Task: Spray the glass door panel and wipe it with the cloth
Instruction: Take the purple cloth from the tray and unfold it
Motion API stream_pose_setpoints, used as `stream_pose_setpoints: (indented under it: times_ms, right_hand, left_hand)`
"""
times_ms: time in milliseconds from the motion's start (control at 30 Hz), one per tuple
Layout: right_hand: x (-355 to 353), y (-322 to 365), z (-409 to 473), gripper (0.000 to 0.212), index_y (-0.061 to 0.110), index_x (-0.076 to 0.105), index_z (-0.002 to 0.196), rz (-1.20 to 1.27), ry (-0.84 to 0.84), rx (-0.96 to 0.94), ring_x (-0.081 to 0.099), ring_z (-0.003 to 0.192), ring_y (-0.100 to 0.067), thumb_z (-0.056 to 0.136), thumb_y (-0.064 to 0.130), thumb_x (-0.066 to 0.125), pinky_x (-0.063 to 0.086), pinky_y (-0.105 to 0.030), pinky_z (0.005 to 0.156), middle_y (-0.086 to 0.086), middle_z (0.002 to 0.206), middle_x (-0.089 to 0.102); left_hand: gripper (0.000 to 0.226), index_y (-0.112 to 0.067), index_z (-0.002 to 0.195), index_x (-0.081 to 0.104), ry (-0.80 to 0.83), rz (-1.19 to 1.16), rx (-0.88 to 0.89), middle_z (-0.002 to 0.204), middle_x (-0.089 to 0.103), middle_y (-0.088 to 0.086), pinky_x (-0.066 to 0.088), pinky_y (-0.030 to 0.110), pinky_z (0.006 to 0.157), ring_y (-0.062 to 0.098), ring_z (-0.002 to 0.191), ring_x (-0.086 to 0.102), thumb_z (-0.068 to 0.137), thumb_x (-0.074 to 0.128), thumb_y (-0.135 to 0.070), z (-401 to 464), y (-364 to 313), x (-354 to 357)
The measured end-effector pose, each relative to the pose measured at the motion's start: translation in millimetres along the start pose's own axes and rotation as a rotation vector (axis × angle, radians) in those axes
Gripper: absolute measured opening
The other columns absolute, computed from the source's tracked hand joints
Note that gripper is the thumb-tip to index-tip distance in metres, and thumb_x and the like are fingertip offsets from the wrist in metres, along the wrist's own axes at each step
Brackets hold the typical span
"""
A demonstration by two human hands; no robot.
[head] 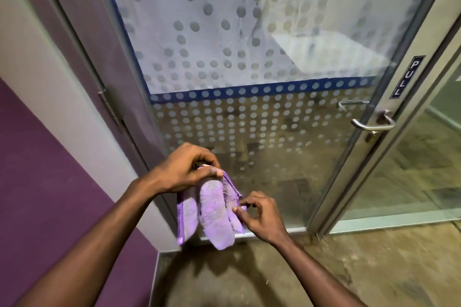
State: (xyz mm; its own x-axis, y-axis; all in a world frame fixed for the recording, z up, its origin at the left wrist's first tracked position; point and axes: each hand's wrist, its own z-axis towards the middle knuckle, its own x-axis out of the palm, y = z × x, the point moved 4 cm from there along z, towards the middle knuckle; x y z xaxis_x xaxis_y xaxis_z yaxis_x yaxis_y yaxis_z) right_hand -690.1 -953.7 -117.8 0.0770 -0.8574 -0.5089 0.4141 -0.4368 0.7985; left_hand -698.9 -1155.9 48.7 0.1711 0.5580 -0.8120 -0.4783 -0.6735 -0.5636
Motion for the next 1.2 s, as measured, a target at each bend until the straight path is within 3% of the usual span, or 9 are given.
stream_pose_setpoints:
  times_ms: [100, 367, 533, 600, 700, 867, 1000, 1133, 1200]
  right_hand:
    - [-4, -6, -3, 0.009, 0.021, 0.072, 0.075, 0.013, -0.01, 0.001, 0.061, 0.074, 0.002, 0.081, 0.028, 0.073, 0.044, -0.015, 0.069, 0.018, 0.073, 0.064]
    - [-55, -11, 15, 0.01, 0.018, 0.061, 0.064, 0.135, 0.004, -0.01, 0.048, 0.059, 0.001, 0.066, 0.027, 0.065, 0.039, -0.02, 0.058, 0.01, 0.061, 0.059]
    - [-99, -30, 30, 0.009, 0.02, 0.066, 0.08, 0.212, 0.085, 0.071, 0.064, 0.076, -0.012, 0.074, 0.022, 0.072, 0.049, -0.027, 0.072, 0.001, 0.081, 0.071]
    - [-111, -42, 36, 0.017, 0.023, 0.067, 0.092, 0.221, 0.122, 0.158, 0.059, 0.066, -0.012, 0.082, 0.013, 0.078, 0.048, -0.028, 0.061, 0.0, 0.075, 0.069]
    - [-124, -60, 42, 0.025, 0.024, 0.066, 0.095, 0.16, -0.009, 0.312, 0.05, 0.048, -0.011, 0.086, 0.002, 0.076, 0.043, -0.025, 0.053, -0.003, 0.062, 0.061]
    - [-118, -61, 35, 0.031, 0.022, 0.063, 0.076, 0.112, -0.276, 0.411, 0.058, 0.063, -0.012, 0.083, -0.008, 0.064, 0.048, -0.025, 0.063, 0.001, 0.069, 0.065]
    - [-104, -48, 34, 0.034, 0.016, 0.074, 0.076, 0.308, -0.217, 0.49, 0.064, 0.061, 0.007, 0.091, -0.009, 0.057, 0.052, -0.016, 0.062, 0.003, 0.076, 0.075]
    - [-101, -47, 36, 0.017, 0.02, 0.083, 0.089, 0.424, -0.115, 0.482, 0.074, 0.085, -0.013, 0.086, 0.018, 0.066, 0.061, -0.041, 0.087, 0.0, 0.09, 0.083]
    - [-104, -44, 35, 0.016, 0.022, 0.083, 0.092, 0.435, -0.047, 0.44, 0.073, 0.087, -0.011, 0.083, 0.025, 0.07, 0.059, -0.043, 0.09, 0.001, 0.092, 0.083]
  left_hand:
    - [0.015, -0.024, 0.087, 0.081, -0.04, 0.017, -0.062, 0.079, 0.073, -0.021, 0.045, 0.009, 0.067, -0.003, 0.08, 0.069, 0.087, 0.075, -0.037, -12, 11, -9]
    - [0.022, -0.024, 0.08, 0.081, -0.004, 0.017, -0.24, 0.075, 0.077, -0.007, 0.048, 0.029, 0.064, 0.012, 0.069, 0.068, 0.077, 0.085, -0.045, -21, 44, -12]
    - [0.019, -0.017, 0.086, 0.082, 0.119, -0.115, -0.342, 0.081, 0.08, 0.001, 0.052, 0.027, 0.063, 0.013, 0.07, 0.07, 0.075, 0.088, -0.032, -10, 67, 11]
    - [0.016, -0.009, 0.088, 0.081, 0.123, -0.266, -0.399, 0.08, 0.079, 0.006, 0.052, 0.024, 0.063, 0.01, 0.069, 0.065, 0.079, 0.085, -0.021, -3, 78, 27]
    - [0.009, -0.003, 0.08, 0.079, 0.0, -0.466, -0.504, 0.066, 0.069, 0.002, 0.047, 0.018, 0.054, 0.004, 0.058, 0.057, 0.084, 0.081, -0.011, 9, 85, 59]
    - [0.014, -0.007, 0.076, 0.075, -0.339, -0.709, -0.691, 0.07, 0.065, 0.011, 0.04, 0.022, 0.055, 0.015, 0.062, 0.052, 0.089, 0.076, -0.011, 40, 47, 139]
    - [0.021, -0.008, 0.089, 0.079, -0.387, -0.77, -0.642, 0.082, 0.079, 0.01, 0.051, 0.031, 0.068, 0.016, 0.071, 0.064, 0.083, 0.075, -0.026, 69, 2, 187]
    - [0.015, -0.019, 0.094, 0.079, -0.413, -0.547, -0.578, 0.067, 0.072, -0.017, 0.049, 0.016, 0.059, -0.01, 0.062, 0.059, 0.089, 0.068, -0.028, 79, -18, 189]
    - [0.018, -0.024, 0.094, 0.08, -0.401, -0.542, -0.57, 0.072, 0.076, -0.016, 0.051, 0.019, 0.062, -0.009, 0.066, 0.063, 0.087, 0.068, -0.034, 78, -20, 187]
